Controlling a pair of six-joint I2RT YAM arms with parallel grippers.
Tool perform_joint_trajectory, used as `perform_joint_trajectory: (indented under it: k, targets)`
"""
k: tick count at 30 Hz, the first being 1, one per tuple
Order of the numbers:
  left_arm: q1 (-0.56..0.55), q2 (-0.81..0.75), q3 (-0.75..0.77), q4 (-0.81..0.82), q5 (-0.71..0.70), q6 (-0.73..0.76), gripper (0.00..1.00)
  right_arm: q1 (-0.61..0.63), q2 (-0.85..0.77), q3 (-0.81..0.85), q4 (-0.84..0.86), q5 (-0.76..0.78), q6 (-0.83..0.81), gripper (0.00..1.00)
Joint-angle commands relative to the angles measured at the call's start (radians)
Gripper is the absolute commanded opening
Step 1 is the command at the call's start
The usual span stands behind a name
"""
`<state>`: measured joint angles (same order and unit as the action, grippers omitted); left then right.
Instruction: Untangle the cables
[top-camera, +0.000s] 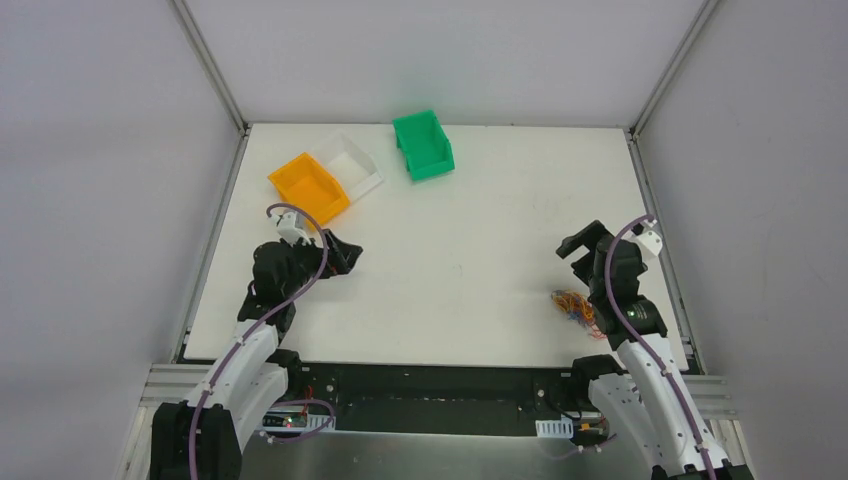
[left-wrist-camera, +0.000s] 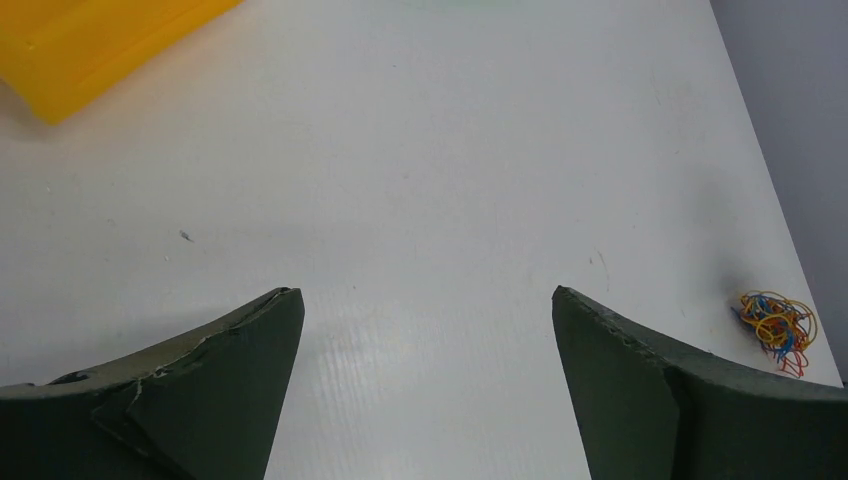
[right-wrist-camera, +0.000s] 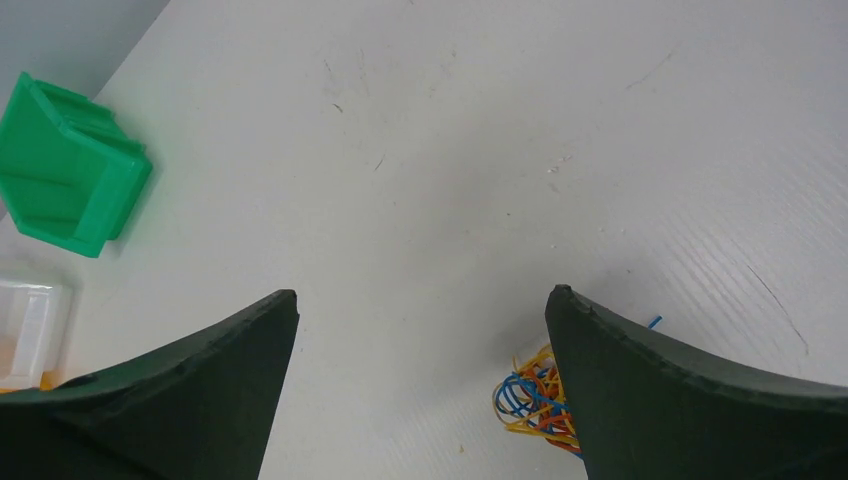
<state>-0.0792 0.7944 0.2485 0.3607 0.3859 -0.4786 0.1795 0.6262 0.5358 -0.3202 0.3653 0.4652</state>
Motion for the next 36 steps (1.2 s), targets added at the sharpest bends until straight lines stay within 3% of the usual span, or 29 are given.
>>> perform_joint_trajectory:
  k: [1,5,9,13,22,26,30,33,36]
  targets:
    - [-0.005,-0.055,0.020,0.028,-0.031,-0.002,1.00,-0.005,-0.006,0.069,-0.065,0.081,0.034,0.99]
    - [-0.005,-0.096,0.018,0.029,0.014,0.015,1.00,-0.005,0.026,0.139,-0.209,0.253,0.116,0.99]
    - [-0.005,-0.095,0.020,0.031,-0.011,-0.009,1.00,-0.020,0.112,0.237,-0.477,0.413,0.387,0.99]
    - [-0.005,-0.029,0.055,0.030,0.019,-0.006,1.00,-0.048,0.227,0.309,-0.643,0.348,0.461,0.99]
    - [-0.007,-0.001,0.070,0.010,0.047,0.007,1.00,-0.133,0.382,0.239,-0.592,0.039,0.471,0.94]
    - [-0.003,-0.025,0.030,-0.007,-0.139,-0.025,1.00,-0.135,0.391,0.188,-0.562,-0.049,0.496,0.92]
    - [-0.002,-0.067,0.002,0.028,-0.133,-0.039,1.00,-0.135,0.403,0.130,-0.506,-0.080,0.531,0.79]
    - [-0.002,-0.090,-0.042,0.057,-0.218,-0.136,1.00,-0.134,0.395,0.101,-0.459,-0.088,0.540,0.64]
    - [-0.002,-0.098,-0.084,0.125,-0.193,-0.162,1.00,-0.129,0.354,0.090,-0.435,-0.081,0.533,0.30]
